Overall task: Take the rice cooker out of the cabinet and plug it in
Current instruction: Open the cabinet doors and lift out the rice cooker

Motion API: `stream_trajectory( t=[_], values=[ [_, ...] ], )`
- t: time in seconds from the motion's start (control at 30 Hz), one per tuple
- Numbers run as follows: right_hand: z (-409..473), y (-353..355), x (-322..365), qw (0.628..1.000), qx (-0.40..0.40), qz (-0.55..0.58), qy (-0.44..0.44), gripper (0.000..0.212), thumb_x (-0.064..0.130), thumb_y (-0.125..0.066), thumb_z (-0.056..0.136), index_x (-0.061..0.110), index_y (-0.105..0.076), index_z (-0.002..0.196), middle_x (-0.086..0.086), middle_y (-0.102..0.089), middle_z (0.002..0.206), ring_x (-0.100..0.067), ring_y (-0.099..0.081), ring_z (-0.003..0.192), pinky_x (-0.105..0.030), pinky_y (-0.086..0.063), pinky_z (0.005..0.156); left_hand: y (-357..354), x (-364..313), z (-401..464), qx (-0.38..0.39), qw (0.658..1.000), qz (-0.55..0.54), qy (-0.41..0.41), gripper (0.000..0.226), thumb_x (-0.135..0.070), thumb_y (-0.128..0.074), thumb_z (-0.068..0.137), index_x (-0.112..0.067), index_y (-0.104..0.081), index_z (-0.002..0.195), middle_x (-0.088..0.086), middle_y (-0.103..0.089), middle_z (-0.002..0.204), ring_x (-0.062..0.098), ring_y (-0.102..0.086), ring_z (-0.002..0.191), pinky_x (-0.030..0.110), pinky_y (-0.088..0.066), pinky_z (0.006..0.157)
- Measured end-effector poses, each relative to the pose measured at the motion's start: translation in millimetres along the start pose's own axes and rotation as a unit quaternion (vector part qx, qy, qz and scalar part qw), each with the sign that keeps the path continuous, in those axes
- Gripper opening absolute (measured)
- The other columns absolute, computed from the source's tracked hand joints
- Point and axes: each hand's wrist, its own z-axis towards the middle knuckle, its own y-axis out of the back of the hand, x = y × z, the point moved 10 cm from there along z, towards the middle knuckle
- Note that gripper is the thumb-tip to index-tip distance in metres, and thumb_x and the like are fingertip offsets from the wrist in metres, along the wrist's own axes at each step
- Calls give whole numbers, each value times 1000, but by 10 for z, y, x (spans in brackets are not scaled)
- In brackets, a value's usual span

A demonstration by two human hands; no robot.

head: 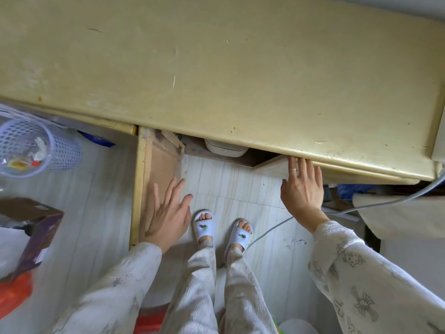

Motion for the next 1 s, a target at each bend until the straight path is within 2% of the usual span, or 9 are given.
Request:
stream_trajectory(
  t=[0.1,0.2,0.3,0.37,0.47,0.57,0.77,1.0],
  values=[
    [0,-39,0,1000,12,9,0,66,32,-46,94,10,-17,149,-16,-26,154,-33,-19,144,-47,-16,118,359,-340,267,-66,994,-63,-61,45,1,-62,72,-4,-59,117,26,-46,138,43,-38,132,67,-27,104],
    [27,54,-6,999,-19,24,-9,55,38,-46,93,12,-39,141,-14,-44,138,-34,-36,131,-50,-22,112,697,-687,576,-114,984,-82,-110,60,3,-53,75,-7,-46,134,26,-34,146,44,-29,136,63,-23,109],
    [-20,23,-53,999,-9,50,-20,43,40,-40,94,12,-62,118,-10,-55,117,-31,-48,114,-52,-21,112,756,-1001,836,-97,983,-57,-147,71,1,-49,79,-16,-28,144,22,-18,154,42,-12,142,60,-13,114],
    [-131,-130,-125,997,43,57,-18,45,42,-35,96,14,-67,109,-7,-58,115,-28,-50,115,-51,-14,116,691,-1200,945,-75,981,-30,-175,75,-3,-49,80,-21,-19,146,19,-9,156,41,-4,143,60,-5,114],
    [-346,-382,-244,992,122,25,2,51,47,-29,96,18,-69,108,-5,-63,118,-25,-51,120,-48,-9,118,583,-1308,1032,-52,984,4,-170,80,-8,-49,82,-25,-7,148,18,3,157,41,6,143,64,3,112],
    [-558,-584,-474,981,192,-11,0,59,53,-23,95,17,-69,105,-4,-67,113,-24,-52,118,-48,-8,118,531,-1368,1056,-44,988,11,-151,84,-11,-52,81,-26,-4,148,20,5,157,43,9,142,67,5,110],
    [-925,-986,-909,936,334,-109,-1,45,43,-28,97,21,-65,113,0,-65,119,-22,-51,120,-54,1,116,473,-1382,1077,-31,990,32,-135,90,-17,-56,79,-26,2,147,22,7,156,46,10,141,69,3,108],
    [-1274,-1140,-1347,914,372,-161,-33,37,36,-33,97,25,-61,119,3,-61,127,-20,-44,128,-51,-6,116,465,-1440,1071,-25,991,37,-123,89,-16,-55,78,-23,1,147,24,6,155,47,8,141,70,2,108]
  ],
)
